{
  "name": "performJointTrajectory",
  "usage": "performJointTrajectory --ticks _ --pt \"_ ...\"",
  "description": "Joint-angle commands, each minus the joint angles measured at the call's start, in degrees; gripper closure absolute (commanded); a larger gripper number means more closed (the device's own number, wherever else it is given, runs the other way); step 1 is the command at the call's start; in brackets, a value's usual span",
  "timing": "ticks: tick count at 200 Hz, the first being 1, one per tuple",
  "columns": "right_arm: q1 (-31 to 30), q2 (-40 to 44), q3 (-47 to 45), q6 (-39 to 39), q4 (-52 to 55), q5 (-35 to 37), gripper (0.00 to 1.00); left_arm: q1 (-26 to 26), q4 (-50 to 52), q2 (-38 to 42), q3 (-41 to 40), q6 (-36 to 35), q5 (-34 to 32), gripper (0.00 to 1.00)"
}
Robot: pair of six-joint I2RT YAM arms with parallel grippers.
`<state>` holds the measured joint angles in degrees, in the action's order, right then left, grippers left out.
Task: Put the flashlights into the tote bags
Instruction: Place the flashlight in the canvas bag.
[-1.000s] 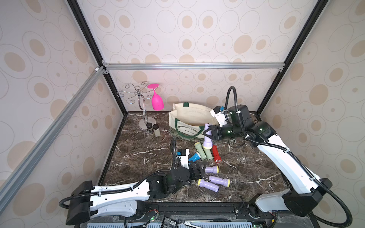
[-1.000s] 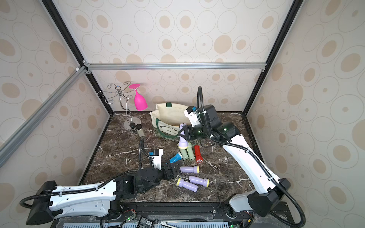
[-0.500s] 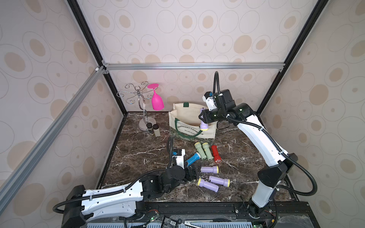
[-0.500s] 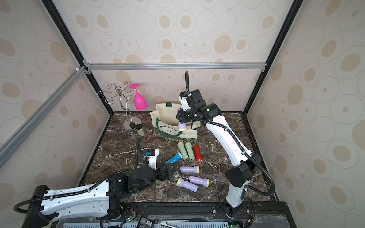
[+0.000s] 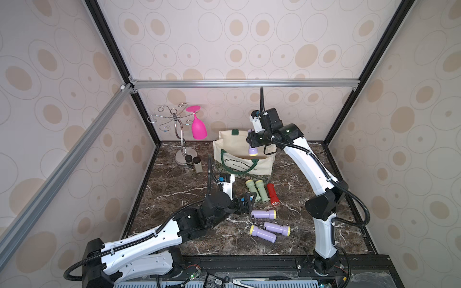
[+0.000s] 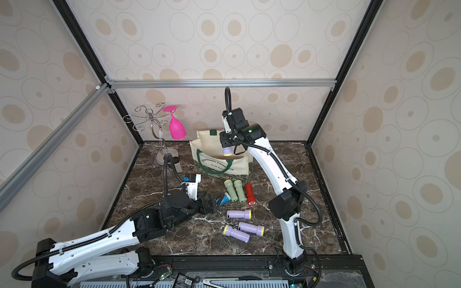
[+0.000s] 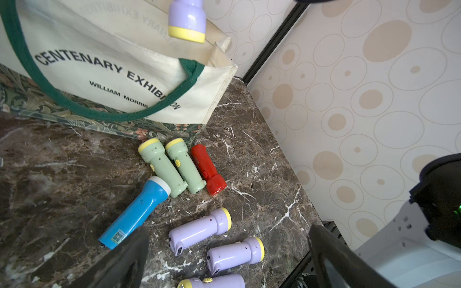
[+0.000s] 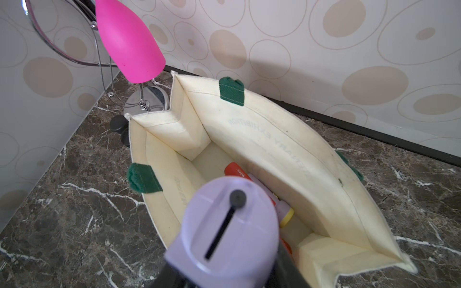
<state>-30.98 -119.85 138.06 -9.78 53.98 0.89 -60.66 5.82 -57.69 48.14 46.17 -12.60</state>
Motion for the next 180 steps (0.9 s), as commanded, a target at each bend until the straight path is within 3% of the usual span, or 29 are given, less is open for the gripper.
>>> performJointTrajectory --ticks 1,126,180 --pt "1.14 -2.28 3.01 0.70 -0.19 1.33 1.00 2.13 2.37 -0.97 3.81 -4.04 3.55 0.00" --pt "2.26 -15.81 8.45 6.57 4.11 2.72 0.99 5.99 3.25 0.58 3.15 -3.77 4.34 0.00" --pt "2.29 -17.26 8.19 7.87 5.43 2.45 0.80 6.51 2.95 1.68 1.80 -2.52 3.81 0.00"
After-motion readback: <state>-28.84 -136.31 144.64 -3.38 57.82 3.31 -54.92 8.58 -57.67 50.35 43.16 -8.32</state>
